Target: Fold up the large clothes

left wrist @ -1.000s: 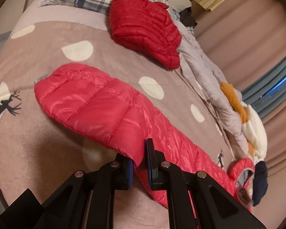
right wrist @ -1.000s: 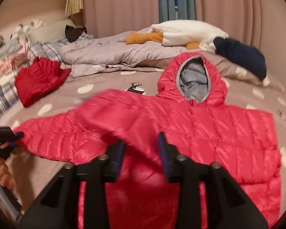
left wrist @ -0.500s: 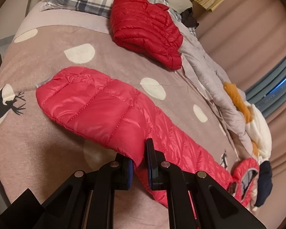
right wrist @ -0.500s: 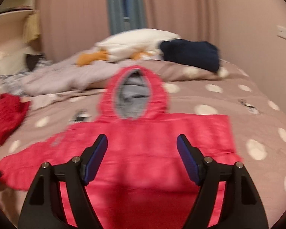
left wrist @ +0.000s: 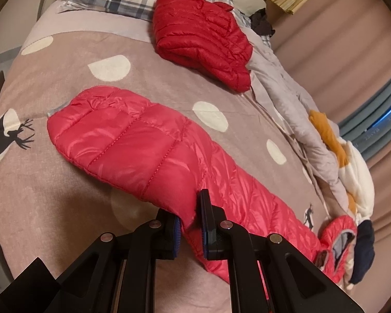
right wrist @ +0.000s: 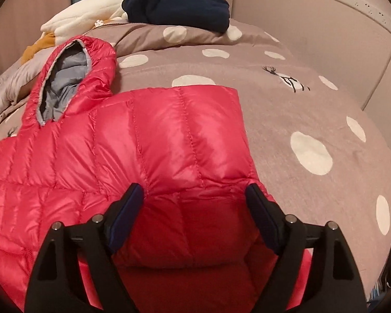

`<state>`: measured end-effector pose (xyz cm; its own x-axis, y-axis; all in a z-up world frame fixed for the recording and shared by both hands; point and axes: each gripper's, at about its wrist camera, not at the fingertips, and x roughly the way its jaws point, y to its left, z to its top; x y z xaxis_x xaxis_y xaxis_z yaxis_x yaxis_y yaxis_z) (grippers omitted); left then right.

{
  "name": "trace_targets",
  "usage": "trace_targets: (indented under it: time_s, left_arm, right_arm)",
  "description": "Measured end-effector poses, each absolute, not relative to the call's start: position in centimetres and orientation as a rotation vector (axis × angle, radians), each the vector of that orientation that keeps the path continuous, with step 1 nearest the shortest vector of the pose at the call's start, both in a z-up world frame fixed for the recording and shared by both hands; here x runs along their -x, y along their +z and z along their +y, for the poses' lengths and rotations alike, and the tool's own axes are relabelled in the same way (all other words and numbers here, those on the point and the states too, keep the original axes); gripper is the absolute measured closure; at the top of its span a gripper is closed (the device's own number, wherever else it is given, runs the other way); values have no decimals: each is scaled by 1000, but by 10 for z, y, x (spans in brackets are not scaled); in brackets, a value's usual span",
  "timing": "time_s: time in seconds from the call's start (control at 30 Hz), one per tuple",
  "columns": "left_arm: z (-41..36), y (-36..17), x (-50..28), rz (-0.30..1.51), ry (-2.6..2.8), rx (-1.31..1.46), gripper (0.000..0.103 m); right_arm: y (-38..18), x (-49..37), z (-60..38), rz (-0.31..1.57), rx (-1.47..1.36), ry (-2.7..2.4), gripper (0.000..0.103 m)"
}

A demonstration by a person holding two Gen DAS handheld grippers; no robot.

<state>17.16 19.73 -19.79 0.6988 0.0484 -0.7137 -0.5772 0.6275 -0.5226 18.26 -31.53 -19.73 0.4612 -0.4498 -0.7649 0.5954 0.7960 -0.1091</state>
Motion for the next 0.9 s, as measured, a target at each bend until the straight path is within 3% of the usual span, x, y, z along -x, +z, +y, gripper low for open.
trace_targets:
  time_s: [0.37, 0.9]
  left_arm:
    - [190, -197, -184, 726, 382, 769, 96]
    - [156, -178, -193, 698, 418, 616, 96]
  right_arm:
    - [-213, -203, -333, 852, -232, -667, 11]
    - [-198, -212, -338, 832, -235, -652, 14]
